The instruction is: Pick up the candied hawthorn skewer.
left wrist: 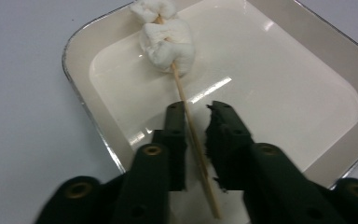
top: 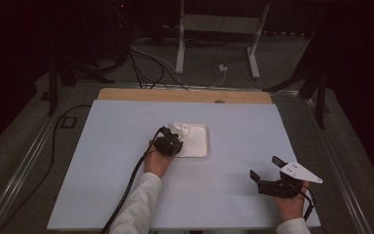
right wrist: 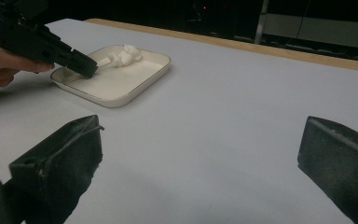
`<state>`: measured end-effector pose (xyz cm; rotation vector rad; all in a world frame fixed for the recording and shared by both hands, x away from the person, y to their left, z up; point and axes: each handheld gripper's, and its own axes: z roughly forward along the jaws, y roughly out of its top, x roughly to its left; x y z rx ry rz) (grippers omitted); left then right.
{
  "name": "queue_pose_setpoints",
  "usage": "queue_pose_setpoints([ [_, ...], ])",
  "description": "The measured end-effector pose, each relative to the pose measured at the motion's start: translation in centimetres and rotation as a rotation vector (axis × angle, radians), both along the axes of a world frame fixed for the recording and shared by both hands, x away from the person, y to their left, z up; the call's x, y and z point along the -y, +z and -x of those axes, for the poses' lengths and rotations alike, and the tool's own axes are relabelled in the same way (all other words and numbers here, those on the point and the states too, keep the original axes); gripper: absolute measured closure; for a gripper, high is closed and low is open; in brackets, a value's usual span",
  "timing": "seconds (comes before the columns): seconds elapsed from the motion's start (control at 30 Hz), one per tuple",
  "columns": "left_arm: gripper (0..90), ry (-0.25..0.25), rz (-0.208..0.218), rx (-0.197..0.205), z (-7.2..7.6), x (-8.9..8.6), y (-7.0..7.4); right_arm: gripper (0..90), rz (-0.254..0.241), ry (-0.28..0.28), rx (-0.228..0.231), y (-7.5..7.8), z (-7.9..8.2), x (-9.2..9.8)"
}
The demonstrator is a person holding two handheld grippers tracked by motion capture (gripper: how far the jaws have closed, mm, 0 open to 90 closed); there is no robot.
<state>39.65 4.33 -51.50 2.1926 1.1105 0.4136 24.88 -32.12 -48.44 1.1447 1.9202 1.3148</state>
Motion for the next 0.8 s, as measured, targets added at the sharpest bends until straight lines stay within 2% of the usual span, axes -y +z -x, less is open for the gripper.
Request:
queue_pose_setpoints([
  [0.07,87.3,0.009,0.000,-0.004,0.0,0.1,0.0,0.0,0.001,0.001,0.000,0.0,0.0,0.0],
  [0.1,89.5,0.028,0.004,-0.014,-0.1,0.2,0.1,0.1,0.001,0.001,0.000,0.0,0.0,-0.1],
  [0.2,90.0,0.036,0.022,-0.029,-0.2,0.1,0.1,0.1,0.004,0.002,0.001,0.0,0.0,-0.1],
  [0.23,90.0,0.045,0.039,-0.039,-0.3,0.1,0.1,0.0,0.002,0.002,0.001,0.0,0.0,-0.1],
  [0.27,90.0,0.045,0.039,-0.039,-0.3,0.1,0.1,0.1,0.002,0.002,0.001,0.0,0.0,0.0],
  [0.3,90.0,0.051,0.068,-0.039,-0.3,0.0,0.2,0.0,0.002,0.001,0.001,0.0,0.0,0.0],
  [0.37,90.0,0.052,0.094,-0.036,-0.1,0.0,0.6,0.0,-0.001,0.000,0.001,0.0,0.0,0.1],
  [0.63,90.0,0.032,0.134,0.010,0.8,-0.7,2.4,0.0,0.002,0.001,0.001,0.0,0.1,0.0],
  [0.73,90.0,0.029,0.139,0.014,1.0,-0.9,2.8,0.1,0.002,0.001,0.000,0.0,0.1,0.0],
  [0.8,90.0,0.025,0.152,0.001,1.1,-1.1,2.9,0.1,0.004,0.001,0.001,0.0,0.1,-0.1],
])
